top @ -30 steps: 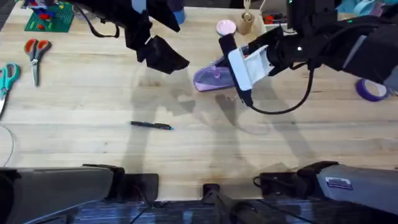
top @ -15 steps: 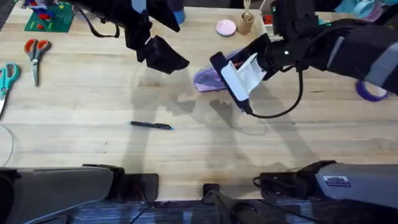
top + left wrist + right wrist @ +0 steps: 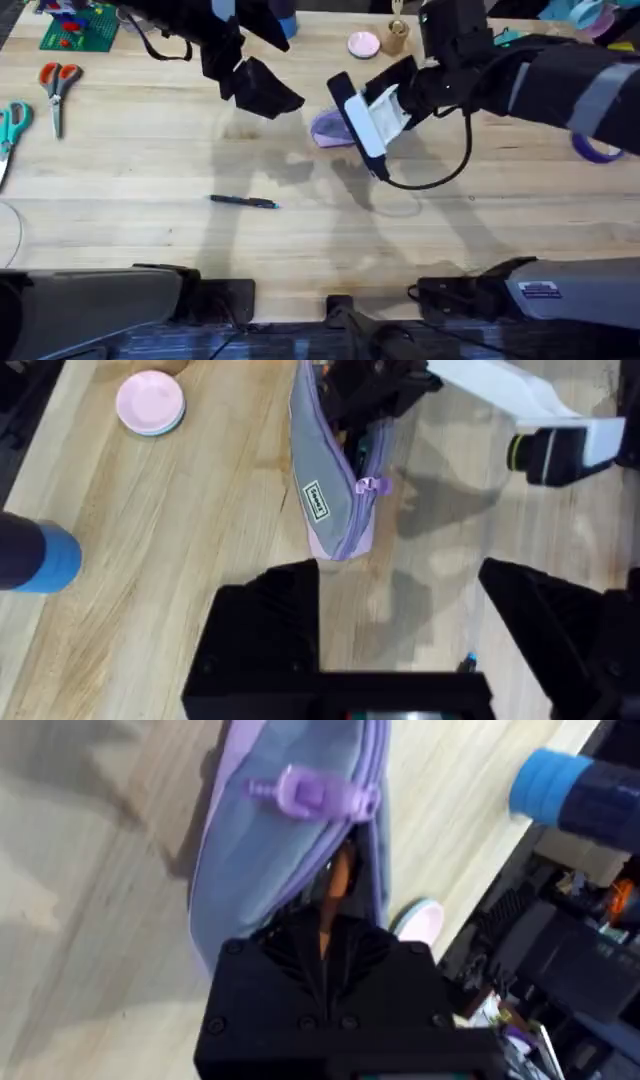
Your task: Unzip the bag, pick up the pens from the table one at a time and place them inside, then zip the bag closed.
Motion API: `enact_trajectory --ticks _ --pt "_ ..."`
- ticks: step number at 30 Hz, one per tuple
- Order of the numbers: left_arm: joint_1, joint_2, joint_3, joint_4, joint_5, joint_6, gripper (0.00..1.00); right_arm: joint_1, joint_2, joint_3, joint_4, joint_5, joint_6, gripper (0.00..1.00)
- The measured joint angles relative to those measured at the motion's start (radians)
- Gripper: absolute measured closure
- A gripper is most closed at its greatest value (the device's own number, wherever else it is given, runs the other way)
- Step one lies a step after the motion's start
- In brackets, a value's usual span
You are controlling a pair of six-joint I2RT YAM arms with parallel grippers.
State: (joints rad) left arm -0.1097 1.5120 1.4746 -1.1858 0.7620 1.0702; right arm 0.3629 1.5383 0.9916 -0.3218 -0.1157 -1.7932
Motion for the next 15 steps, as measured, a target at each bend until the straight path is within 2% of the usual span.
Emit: enact_trajectory --ticks 10,15 --pt "0.0 0.0 0.0 0.0 0.0 0.0 0.008 0.023 0.011 0.0 0.0 -0.023 0.059 0.97" --pt "0.0 0.0 0.0 0.0 0.0 0.0 0.007 0.023 0.011 0.0 0.0 -0.032 0.069 0.826"
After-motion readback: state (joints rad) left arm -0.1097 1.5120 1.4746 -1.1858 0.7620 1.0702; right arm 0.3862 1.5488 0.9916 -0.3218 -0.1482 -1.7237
